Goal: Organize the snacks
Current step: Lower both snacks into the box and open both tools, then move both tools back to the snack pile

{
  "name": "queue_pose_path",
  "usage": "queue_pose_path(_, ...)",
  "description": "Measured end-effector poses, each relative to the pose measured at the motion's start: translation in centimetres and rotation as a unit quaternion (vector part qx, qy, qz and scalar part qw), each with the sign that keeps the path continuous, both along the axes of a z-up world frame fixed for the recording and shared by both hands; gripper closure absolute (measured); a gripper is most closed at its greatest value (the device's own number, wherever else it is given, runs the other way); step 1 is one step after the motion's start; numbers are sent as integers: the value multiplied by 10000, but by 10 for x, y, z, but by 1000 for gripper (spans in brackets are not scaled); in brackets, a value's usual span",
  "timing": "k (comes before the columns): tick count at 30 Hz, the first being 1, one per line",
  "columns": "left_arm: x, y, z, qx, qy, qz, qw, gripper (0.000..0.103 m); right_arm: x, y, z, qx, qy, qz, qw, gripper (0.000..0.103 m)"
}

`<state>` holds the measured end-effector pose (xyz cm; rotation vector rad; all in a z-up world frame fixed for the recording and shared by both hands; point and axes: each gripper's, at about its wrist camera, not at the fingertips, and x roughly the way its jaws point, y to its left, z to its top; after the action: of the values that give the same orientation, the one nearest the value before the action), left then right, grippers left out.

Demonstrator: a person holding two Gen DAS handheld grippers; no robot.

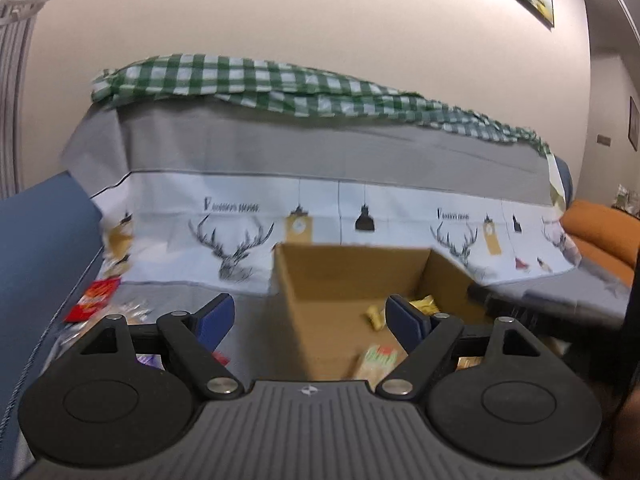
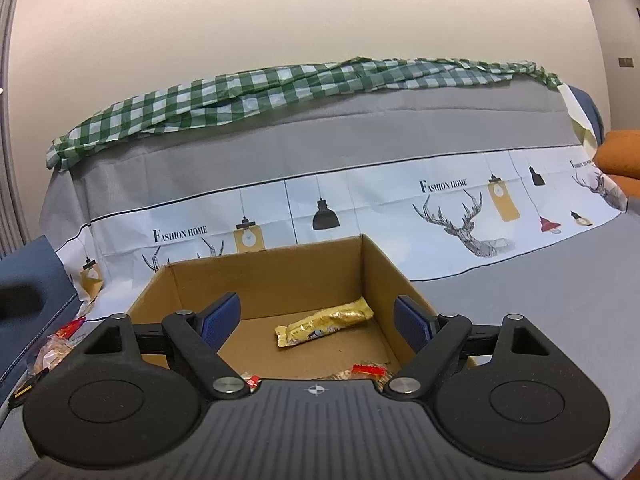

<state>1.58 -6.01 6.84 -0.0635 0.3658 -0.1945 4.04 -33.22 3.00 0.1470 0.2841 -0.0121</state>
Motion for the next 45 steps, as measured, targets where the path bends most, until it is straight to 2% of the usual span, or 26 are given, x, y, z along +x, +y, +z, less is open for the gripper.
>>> queue_pose_path(4, -6, 28, -12, 137, 108, 71, 9998, 16, -5, 1, 0, -12, -38, 79, 10000, 20)
queue_pose_path(9, -4, 60, -36, 172, 309, -91, 9993, 16, -12, 4, 0, 53, -21, 223, 9997, 34)
queue_pose_path(10, -4, 65, -46, 222, 409, -212, 9987, 20, -15, 5, 0, 90, -16, 275, 9996, 39)
queue_pose_path(11, -5, 70, -59, 317, 541, -285, 9976, 36, -17, 6, 0, 130, -2, 325, 9994, 45)
queue_pose_path(12, -3, 74, -72, 349, 763, -210, 9963, 49, -19, 6, 0, 171, 16, 373, 9992, 49)
queue_pose_path(13, 4, 77, -78, 259, 1143, -155, 9930, 77, -22, 7, 1, 236, 42, 443, 9987, 56)
queue_pose_path(14, 6, 78, -78, 228, 1224, -223, 9920, 88, -24, 8, 1, 299, 62, 504, 9983, 63)
queue_pose_path(17, 1, 78, -75, 192, 1010, -449, 9937, 88, -30, 11, 1, 391, 113, 646, 9971, 72)
queue_pose_path(20, 1, 80, -77, 186, 1043, -467, 9933, 88, -34, 18, 1, 318, 158, 655, 9972, 73)
queue_pose_path(28, 21, 99, -81, -257, 1125, -109, 9933, 87, -37, 36, -5, 159, 379, 760, 9963, 73)
queue_pose_path(35, 36, 115, -83, -539, 926, 389, 9935, 87, -31, 40, -6, 133, 490, 996, 9937, 73)
queue_pose_path(39, 46, 120, -86, -439, 789, 813, 9926, 87, -28, 42, -6, 146, 537, 1085, 9925, 73)
queue_pose_path(41, 50, 123, -87, -370, 724, 1071, 9909, 83, -29, 44, -6, 179, 551, 1179, 9913, 73)
queue_pose_path(45, 56, 133, -88, -316, 609, 1606, 9846, 82, -26, 45, 0, 485, 618, 1488, 9857, 73)
